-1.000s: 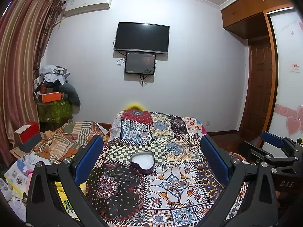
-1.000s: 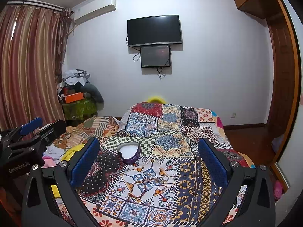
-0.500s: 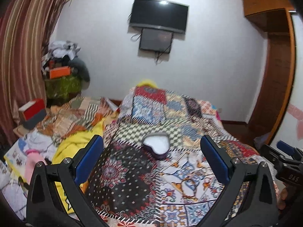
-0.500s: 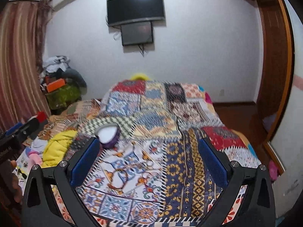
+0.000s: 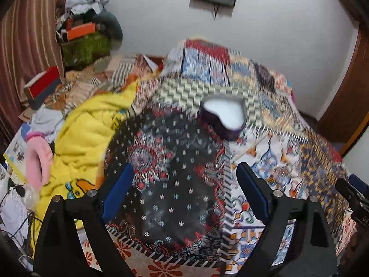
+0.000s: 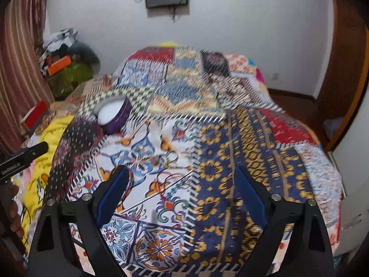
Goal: Organize jewelry
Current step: 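Move the right tool down to the orange beaded bracelet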
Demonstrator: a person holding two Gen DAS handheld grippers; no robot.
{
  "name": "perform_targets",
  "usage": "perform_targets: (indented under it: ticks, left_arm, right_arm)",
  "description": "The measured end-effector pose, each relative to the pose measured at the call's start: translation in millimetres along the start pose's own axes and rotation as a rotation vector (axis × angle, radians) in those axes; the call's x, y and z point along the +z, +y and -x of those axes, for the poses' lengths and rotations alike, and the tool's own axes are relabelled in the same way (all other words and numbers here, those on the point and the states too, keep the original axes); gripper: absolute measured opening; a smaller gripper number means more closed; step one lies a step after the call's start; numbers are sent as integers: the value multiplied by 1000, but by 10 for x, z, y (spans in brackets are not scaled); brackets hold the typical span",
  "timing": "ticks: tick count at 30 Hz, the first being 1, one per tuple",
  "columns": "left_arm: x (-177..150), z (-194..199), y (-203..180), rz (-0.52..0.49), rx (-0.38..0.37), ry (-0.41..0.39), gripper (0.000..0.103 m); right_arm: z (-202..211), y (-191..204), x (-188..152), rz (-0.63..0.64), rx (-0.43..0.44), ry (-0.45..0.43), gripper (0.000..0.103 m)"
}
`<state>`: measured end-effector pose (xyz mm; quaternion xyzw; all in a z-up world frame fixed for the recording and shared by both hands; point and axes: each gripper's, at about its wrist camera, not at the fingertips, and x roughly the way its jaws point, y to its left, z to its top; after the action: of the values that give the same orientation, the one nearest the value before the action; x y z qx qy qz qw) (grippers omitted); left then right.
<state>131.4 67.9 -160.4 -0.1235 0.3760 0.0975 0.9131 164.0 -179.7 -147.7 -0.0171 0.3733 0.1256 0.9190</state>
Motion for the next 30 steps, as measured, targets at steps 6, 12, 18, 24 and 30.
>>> perform_targets:
  ticks: [6,12,18,24,30]
  left_arm:
    - [-54,-262,-27,-7,-63,89,78]
    - [-51,-426,-100,-19,-125,127,64]
    - [-49,-552,-190,-52,-172,157,50]
    - [-24,-694,-250,-73,-214,177,43]
    - [6,-836,-311,-96,-226,182,33]
  right_arm:
    - [-258,181,-35,52,75,62,78]
    - [-518,350,4,84,171,127,70]
    - [-801,514,6,95,265,221,61]
    - [-956,624,-55,120,280,276,60]
    - [-991,668,-100,163,250,260,60]
